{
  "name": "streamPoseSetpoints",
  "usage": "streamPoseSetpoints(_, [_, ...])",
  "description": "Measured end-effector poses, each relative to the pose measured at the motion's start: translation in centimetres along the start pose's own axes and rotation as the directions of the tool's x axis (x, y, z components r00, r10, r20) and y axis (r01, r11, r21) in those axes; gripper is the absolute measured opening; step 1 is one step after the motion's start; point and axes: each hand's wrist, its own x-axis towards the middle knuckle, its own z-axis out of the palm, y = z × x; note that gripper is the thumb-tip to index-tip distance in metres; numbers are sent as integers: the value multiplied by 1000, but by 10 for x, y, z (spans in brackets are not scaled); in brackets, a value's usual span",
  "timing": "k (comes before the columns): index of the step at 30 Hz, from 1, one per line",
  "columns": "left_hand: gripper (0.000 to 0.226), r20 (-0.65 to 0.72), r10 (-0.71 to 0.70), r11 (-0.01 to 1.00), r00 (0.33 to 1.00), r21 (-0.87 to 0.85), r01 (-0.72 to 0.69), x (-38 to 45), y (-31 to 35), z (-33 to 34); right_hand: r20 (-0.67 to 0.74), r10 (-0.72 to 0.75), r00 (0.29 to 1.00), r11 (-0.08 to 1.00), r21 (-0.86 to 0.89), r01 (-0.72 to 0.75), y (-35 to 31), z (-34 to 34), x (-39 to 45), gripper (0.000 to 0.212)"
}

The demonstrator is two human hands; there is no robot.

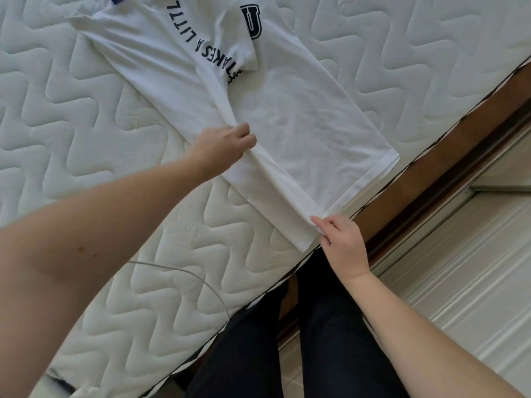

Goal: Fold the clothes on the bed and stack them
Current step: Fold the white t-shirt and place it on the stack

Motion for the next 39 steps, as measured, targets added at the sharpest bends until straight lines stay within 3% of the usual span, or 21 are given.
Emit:
streamPoseSetpoints(6, [22, -21, 54, 996, 998, 68, -52, -50, 1, 11, 97, -88, 991, 996, 0, 89, -14, 14, -25, 37])
streamPoseSetpoints(12, [27, 72, 33, 995, 997, 89, -39, -62, 0, 23, 120, -78, 990, 994, -69, 87, -16, 23, -28, 40])
streamPoseSetpoints(15, [30, 191, -28, 998, 981, 52, 19, -61, 2, 29, 164, -38, 986, 988, -144, 62, -17, 24, -32, 44])
streamPoseSetpoints(17, [35, 267, -53, 998, 962, 0, 55, -61, 2, 31, 168, 32, 985, 988, -152, -6, -20, 23, -33, 40])
streamPoseSetpoints(20, [31, 213, -117, 976, 970, -157, 153, -58, -2, 29, 117, 148, 982, 986, -99, -136, -27, 20, -19, 23])
streamPoseSetpoints(24, [16, 160, -306, 817, 938, -462, 346, -49, -10, 25, 66, 295, 953, 952, 62, -299, -36, 13, 34, 23])
streamPoseSetpoints(26, [7, 143, -494, 613, 857, -642, 461, -42, -12, 24, 90, 318, 944, 929, 168, -330, -40, 10, 71, 25])
streamPoseSetpoints(28, [5, 153, -688, 364, 709, -773, 520, -32, -16, 23, 137, 331, 934, 889, 286, -357, -45, 10, 110, 27])
streamPoseSetpoints(29, [7, 151, -746, 294, 648, -799, 525, -26, -20, 22, 155, 339, 928, 859, 352, -373, -48, 11, 132, 27])
streamPoseSetpoints(35, [8, 195, -884, 85, 425, -827, 556, 9, -56, 14, 348, 418, 839, 618, 568, -543, -76, 40, 259, 32])
streamPoseSetpoints(39, [13, 150, -944, 46, 295, -824, 565, 21, -103, 11, 475, 518, 711, 328, 657, -679, -101, 59, 323, 28])
